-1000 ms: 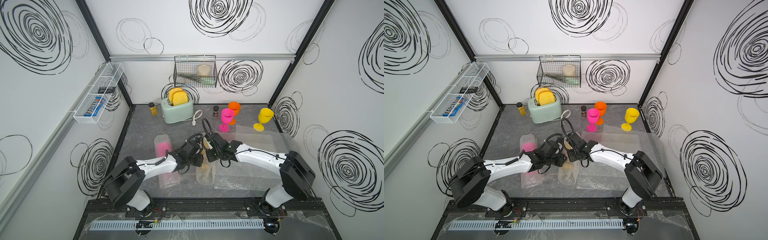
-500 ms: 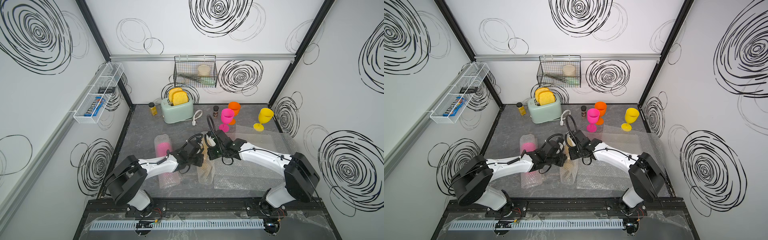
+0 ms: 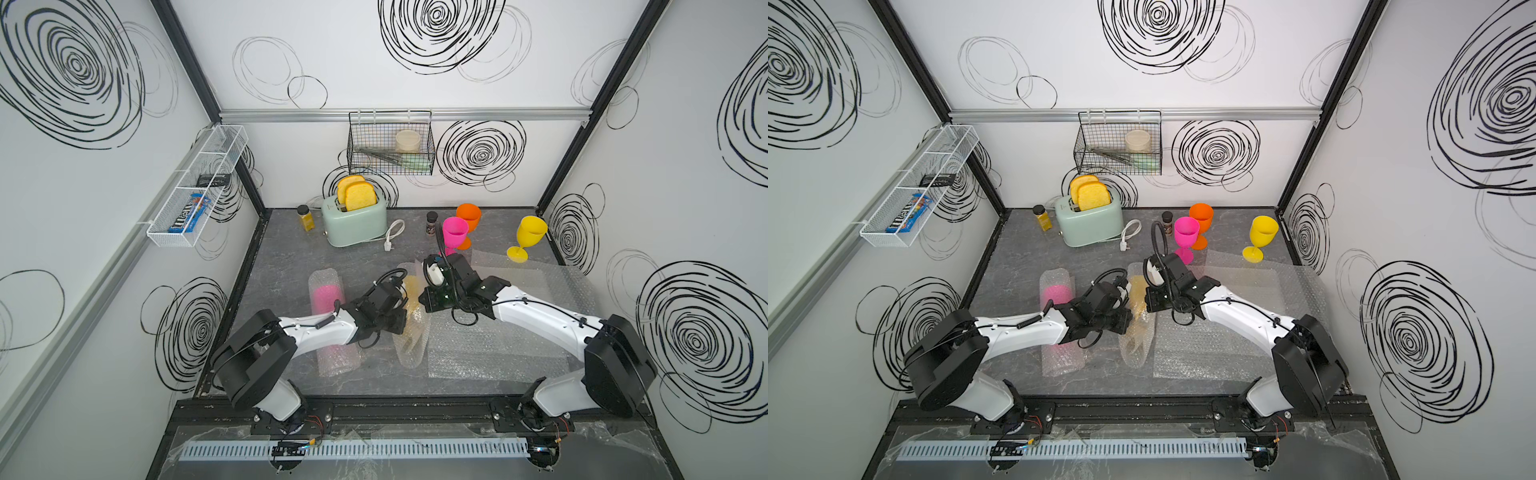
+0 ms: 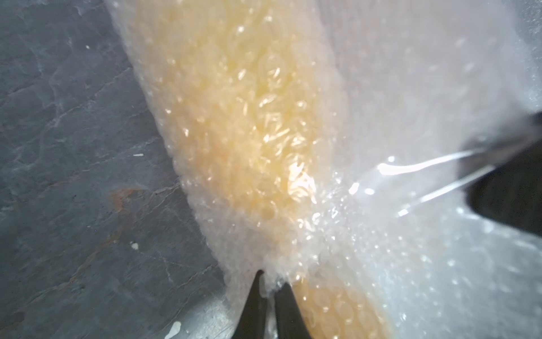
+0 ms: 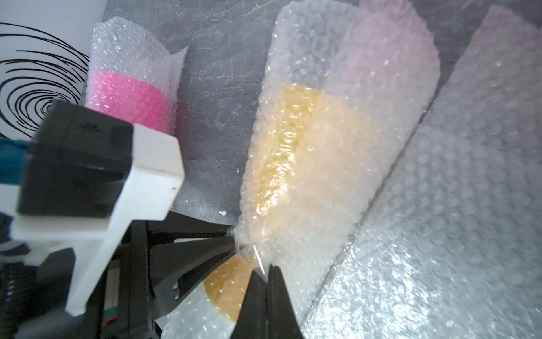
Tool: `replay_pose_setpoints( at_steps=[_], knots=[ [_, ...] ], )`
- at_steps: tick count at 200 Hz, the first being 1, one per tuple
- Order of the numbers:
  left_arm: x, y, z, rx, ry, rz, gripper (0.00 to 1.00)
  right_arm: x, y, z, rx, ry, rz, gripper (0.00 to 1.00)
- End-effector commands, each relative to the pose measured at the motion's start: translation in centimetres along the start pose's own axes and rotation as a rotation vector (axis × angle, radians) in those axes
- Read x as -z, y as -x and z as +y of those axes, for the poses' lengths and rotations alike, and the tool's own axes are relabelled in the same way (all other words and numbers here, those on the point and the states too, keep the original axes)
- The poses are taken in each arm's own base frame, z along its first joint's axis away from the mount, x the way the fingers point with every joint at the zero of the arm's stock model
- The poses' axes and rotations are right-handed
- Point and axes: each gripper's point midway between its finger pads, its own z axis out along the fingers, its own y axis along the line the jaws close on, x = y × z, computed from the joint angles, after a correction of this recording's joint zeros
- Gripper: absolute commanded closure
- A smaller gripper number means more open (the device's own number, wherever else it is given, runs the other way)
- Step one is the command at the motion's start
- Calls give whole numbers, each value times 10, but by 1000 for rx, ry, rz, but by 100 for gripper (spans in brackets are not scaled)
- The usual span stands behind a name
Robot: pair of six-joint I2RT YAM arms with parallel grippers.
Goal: Unpack wine glasses from bubble wrap
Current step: Unwrap the bubble wrap.
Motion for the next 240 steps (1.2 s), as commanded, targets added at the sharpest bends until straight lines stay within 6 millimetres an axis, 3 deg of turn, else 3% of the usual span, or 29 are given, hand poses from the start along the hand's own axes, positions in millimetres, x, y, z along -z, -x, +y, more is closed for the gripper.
replay_pose_setpoints(
  at_steps=[1,67,118,140,170,209,240],
  knots=[
    [-3,-17,14,22,31,49,90,11,10,5,-28,57,-54,100],
    [19,6,18,66,-7,-32,87,34,5,-24,-96,79,-144,100],
    [55,42,-14,26,-190,-207,84,78,21,-35,-97,88,-296,100],
    [66,49,-28,4,-261,-243,72,93,22,-48,-97,48,-361,100],
    [66,49,-28,9,-264,-228,57,108,16,-81,-136,-54,-370,100],
    [57,45,-23,33,-247,-197,56,120,1,-138,-256,-199,-355,100],
    [54,44,-15,53,-224,-184,56,147,2,-176,-382,-270,-428,100]
  ],
)
